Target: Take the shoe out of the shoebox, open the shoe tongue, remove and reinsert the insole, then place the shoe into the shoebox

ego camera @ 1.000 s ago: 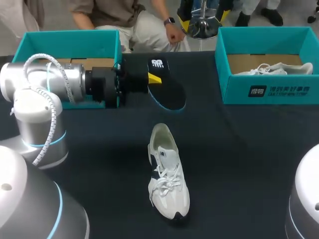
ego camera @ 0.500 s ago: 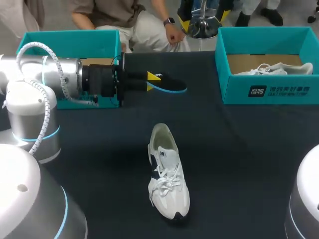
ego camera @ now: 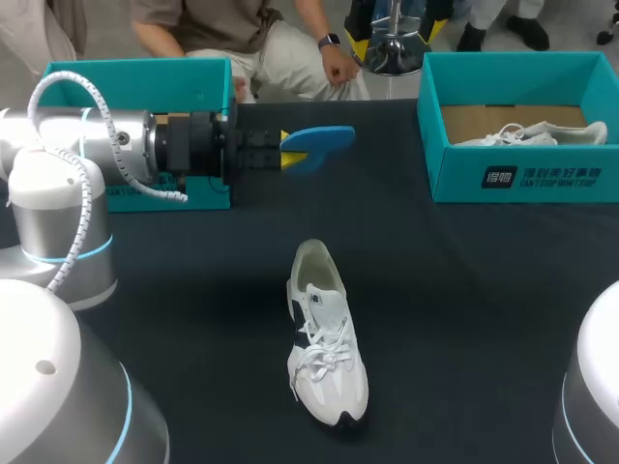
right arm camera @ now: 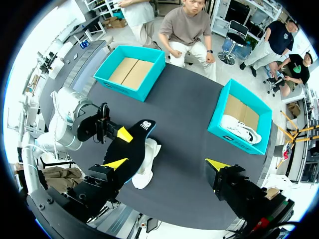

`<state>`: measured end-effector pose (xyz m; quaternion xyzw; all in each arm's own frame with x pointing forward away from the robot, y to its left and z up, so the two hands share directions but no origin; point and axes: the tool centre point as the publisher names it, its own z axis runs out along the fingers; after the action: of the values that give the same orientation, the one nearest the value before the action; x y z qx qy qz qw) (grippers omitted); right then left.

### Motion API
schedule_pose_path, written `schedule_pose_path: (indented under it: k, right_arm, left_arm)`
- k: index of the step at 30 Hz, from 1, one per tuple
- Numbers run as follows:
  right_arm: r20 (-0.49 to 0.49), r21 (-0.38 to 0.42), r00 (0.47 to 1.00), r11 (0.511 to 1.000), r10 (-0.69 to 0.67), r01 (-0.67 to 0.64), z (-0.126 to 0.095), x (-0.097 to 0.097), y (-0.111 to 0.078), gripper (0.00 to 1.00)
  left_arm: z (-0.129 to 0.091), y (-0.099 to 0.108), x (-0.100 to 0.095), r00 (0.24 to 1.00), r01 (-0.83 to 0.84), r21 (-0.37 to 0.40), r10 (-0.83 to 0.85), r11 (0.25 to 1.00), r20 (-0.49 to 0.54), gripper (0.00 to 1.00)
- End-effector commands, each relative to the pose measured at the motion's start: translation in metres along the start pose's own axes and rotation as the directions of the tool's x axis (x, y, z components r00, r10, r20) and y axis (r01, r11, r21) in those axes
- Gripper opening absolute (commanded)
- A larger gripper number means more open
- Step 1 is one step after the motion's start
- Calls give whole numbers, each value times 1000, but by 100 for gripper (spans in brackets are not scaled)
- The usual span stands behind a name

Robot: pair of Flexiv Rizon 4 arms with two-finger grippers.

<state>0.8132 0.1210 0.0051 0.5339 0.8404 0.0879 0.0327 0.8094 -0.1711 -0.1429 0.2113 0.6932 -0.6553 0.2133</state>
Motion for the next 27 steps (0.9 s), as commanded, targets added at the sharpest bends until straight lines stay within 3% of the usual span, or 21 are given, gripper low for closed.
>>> schedule_pose_path:
  k: [1, 17, 19, 21, 22, 27]
  right_arm:
    - [0, 2, 1000, 1000, 0, 0, 0, 0, 1, 100]
    - [0, 2, 1000, 1000, 0, 0, 0, 0, 1, 100]
    - [0, 2, 1000, 1000, 0, 0, 0, 0, 1, 100]
    - [0, 2, 1000, 1000, 0, 0, 0, 0, 1, 100]
    - [0, 2, 1000, 1000, 0, 0, 0, 0, 1, 100]
    - [0, 2, 1000, 1000, 0, 0, 0, 0, 1, 100]
  left_arm:
    - [1, -1, 0, 999, -43, 41, 43, 998, 14, 0]
    - [1, -1, 0, 999, -43, 41, 43, 998, 14, 0]
    - [0, -3, -4, 993, 103, 37, -105, 994, 45, 0]
    - [-5, -7, -4, 973, 212, 90, -219, 973, 68, 0]
    - [-5, -8, -5, 962, 260, 62, -264, 964, 74, 0]
    - [-3, -9, 0, 910, 406, 73, -410, 911, 60, 0]
